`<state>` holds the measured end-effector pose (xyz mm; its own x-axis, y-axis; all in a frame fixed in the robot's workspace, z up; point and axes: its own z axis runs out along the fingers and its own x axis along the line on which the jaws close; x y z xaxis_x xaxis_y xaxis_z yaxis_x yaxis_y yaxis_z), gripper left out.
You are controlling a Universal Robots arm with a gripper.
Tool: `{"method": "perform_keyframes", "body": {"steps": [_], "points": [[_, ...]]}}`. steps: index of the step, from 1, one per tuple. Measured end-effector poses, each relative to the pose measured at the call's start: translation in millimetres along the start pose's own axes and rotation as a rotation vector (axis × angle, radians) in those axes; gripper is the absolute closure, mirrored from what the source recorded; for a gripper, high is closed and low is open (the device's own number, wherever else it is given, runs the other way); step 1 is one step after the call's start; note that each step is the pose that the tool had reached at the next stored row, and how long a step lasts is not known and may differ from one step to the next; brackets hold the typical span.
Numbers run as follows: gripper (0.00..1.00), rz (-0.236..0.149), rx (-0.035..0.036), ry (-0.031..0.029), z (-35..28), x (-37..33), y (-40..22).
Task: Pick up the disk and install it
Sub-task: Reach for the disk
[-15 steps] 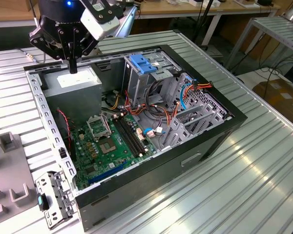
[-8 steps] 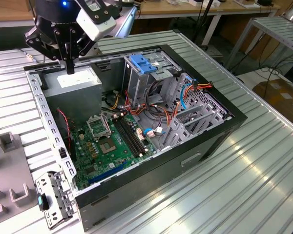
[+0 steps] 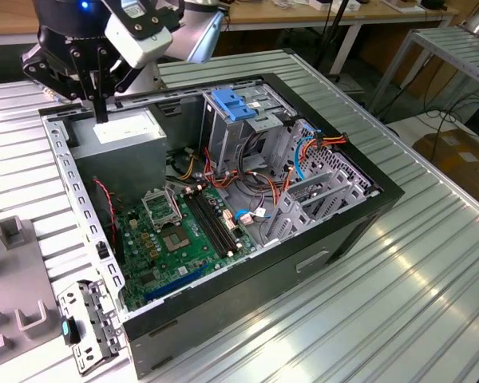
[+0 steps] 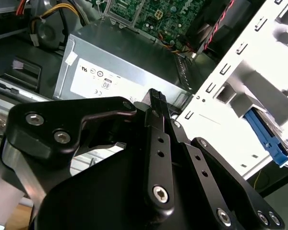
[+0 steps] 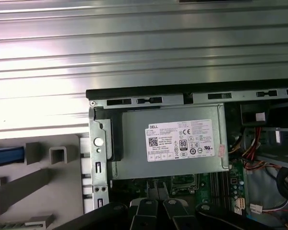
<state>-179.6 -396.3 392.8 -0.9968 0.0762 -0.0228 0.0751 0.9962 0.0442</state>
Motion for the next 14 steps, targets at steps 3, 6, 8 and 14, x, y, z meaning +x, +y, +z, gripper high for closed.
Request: {"method": "perform_keyframes", "body": {"steps": [3,6,8,14], "points": [[0.89,0.0,0.0,0.0,-0.1,4.9,0.1],[0.89,0.0,0.0,0.0,-0.1,9.1,0.1],[0.89,0.0,0.0,0.0,-0.2,11.8,0.1],[0.89,0.0,0.0,-0.0001,-0.4,22.1,-0.5]]}}
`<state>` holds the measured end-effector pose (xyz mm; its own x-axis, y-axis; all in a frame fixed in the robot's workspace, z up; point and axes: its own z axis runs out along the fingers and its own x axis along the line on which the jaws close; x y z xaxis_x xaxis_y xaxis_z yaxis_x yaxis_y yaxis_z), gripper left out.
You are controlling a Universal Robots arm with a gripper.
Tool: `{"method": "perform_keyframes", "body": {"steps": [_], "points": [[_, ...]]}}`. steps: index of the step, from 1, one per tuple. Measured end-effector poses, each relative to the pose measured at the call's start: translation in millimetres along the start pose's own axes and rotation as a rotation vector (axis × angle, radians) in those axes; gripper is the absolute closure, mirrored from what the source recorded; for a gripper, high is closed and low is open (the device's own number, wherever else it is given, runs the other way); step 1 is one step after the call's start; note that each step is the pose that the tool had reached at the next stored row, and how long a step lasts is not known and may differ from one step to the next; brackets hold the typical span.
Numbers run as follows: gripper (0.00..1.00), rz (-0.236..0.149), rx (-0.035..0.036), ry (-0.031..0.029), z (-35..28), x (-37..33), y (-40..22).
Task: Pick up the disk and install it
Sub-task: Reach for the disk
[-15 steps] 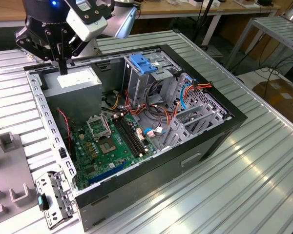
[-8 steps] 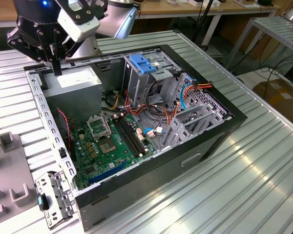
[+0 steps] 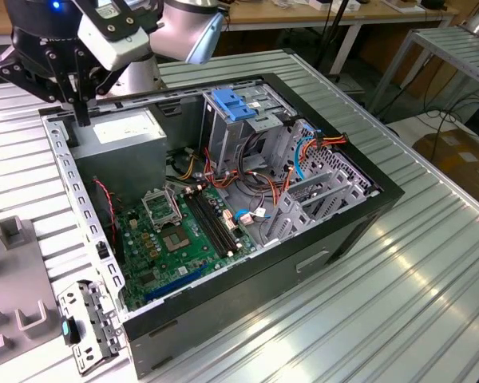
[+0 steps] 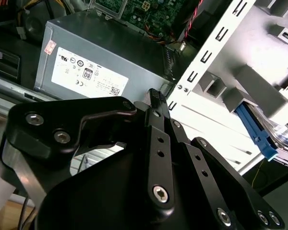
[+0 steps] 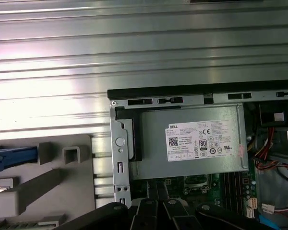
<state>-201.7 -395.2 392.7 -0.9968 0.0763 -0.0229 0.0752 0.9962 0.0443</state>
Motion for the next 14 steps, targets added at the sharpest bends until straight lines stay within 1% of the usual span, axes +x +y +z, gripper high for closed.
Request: {"method": "perform_keyframes", "body": {"steps": [3,14], "points": [[0.89,0.0,0.0,0.0,-0.1,5.1,-0.4],[0.89,0.0,0.0,0.0,-0.5,18.9,-1.3]]}}
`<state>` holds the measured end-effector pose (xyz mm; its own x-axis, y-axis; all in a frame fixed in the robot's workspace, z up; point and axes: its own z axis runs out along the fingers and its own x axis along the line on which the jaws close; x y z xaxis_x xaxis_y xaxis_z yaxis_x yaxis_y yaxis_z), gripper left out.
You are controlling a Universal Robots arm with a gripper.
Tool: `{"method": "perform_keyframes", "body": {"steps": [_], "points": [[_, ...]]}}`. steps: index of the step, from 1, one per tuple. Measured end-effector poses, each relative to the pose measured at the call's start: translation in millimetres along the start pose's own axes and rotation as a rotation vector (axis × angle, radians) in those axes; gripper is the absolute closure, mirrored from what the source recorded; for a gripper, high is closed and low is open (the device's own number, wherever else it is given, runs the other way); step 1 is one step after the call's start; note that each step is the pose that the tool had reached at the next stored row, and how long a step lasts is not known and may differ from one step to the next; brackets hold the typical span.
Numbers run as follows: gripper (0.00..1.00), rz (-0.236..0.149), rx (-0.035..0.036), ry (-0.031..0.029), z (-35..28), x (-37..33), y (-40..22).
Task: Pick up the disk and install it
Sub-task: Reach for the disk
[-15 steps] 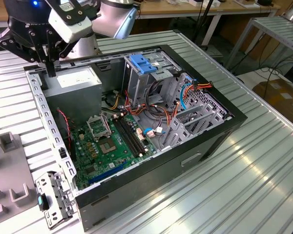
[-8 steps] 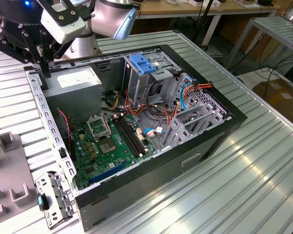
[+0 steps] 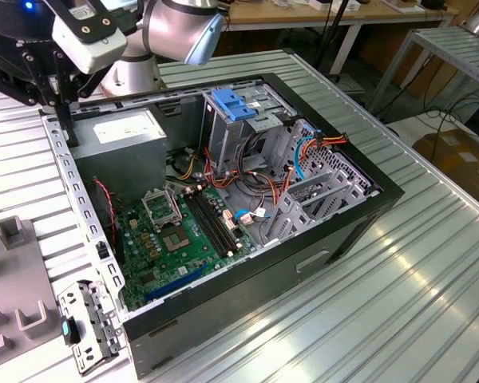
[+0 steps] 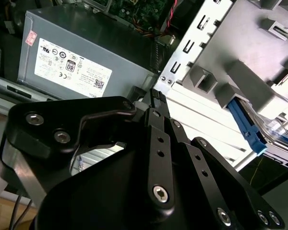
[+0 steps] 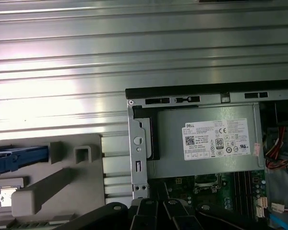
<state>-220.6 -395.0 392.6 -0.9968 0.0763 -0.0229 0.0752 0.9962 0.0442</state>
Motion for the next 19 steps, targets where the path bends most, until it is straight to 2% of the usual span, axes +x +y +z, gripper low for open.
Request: {"method": "perform_keyframes", "body": {"steps": [19], "points": [[0.89,0.0,0.0,0.0,-0.5,24.0,-1.5]]}}
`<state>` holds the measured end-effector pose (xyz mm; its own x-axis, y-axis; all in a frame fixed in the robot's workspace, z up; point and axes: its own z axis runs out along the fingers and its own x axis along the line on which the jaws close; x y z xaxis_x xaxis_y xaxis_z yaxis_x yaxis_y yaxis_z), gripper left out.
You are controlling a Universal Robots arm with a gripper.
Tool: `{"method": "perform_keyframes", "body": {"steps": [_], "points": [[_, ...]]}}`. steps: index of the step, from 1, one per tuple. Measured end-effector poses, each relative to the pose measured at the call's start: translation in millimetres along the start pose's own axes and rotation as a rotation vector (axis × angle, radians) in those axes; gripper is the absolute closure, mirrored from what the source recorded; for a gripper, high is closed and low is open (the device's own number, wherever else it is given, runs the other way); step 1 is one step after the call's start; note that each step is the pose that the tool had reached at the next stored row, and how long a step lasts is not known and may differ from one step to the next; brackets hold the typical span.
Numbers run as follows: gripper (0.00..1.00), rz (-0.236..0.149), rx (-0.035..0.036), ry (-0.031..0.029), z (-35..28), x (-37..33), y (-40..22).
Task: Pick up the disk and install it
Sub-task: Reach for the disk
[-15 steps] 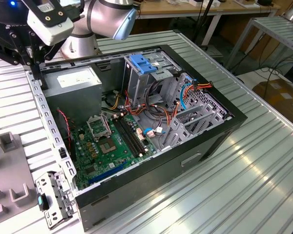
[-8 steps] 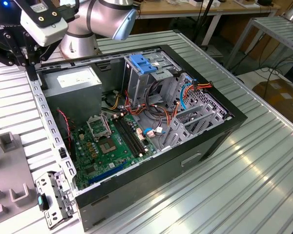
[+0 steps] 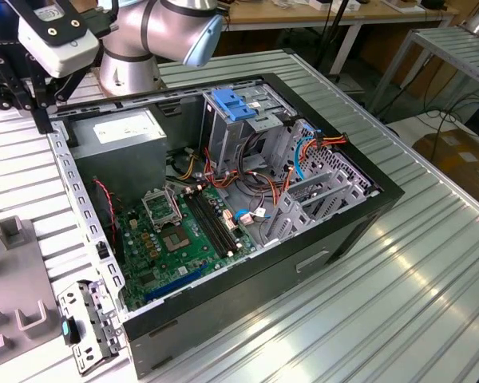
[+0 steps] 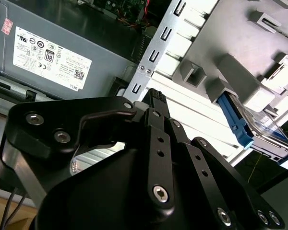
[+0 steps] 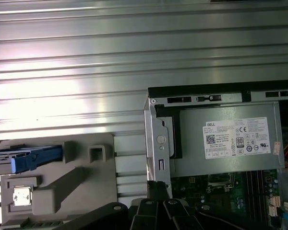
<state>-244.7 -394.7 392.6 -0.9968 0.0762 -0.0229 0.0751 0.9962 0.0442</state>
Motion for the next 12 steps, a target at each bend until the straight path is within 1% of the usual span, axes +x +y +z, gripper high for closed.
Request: {"method": "perform_keyframes", "body": {"steps": [3,5,6,7,10,11,12], "points": [[0.89,0.0,0.0,0.0,-0.1,4.7,0.4],[0.89,0.0,0.0,0.0001,-0.2,11.3,1.9],[0.89,0.0,0.0,0.0002,-0.2,13.4,2.3],[0.89,0.0,0.0001,0.0023,-0.2,16.0,2.9],[0.89,0.002,0.0029,0.0376,-0.2,21.2,6.1],[0.89,0.002,0.0042,0.0551,-0.1,23.5,7.5],[0.89,0.003,0.0046,0.0623,0.0,25.4,8.0]]}}
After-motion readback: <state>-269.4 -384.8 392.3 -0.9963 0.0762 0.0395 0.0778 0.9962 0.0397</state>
